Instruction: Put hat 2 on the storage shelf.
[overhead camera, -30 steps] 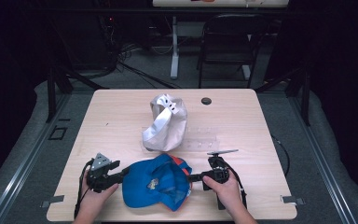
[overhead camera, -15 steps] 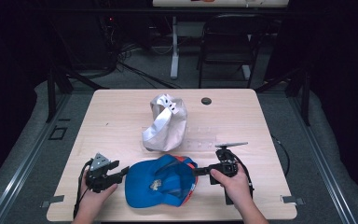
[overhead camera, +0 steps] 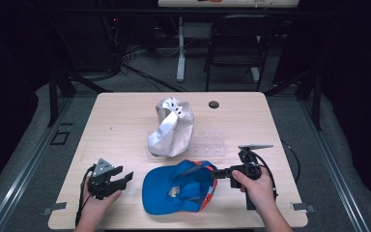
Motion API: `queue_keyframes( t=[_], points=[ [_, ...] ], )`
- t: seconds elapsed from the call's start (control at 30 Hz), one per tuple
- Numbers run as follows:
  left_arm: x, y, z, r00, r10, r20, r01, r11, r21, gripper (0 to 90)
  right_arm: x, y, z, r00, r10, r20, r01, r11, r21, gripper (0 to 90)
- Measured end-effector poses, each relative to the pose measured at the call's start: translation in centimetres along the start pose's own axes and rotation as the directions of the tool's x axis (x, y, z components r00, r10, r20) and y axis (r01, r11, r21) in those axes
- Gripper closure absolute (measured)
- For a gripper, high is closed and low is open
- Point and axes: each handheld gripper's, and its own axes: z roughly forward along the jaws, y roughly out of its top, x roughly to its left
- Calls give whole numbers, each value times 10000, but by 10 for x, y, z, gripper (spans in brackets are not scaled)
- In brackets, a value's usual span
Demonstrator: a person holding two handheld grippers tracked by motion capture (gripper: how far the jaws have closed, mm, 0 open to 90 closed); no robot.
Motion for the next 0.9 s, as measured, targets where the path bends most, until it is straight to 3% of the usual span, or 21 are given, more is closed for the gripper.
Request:
queue_keyframes(
  t=[0.4,0.5,0.9],
  points=[
    [1,0,0,10000,14,-33,-14,10000,3,482,4,8,-10,9985,312,-455,-310,9995,51,771],
    [1,0,-1,10000,12,1,-12,9999,101,482,8,11,-11,9976,414,-560,-409,9991,111,772],
    [3,-1,-1,9999,-76,-72,76,10000,-33,483,36,32,-25,9832,629,-1712,-611,9980,157,772]
  ],
)
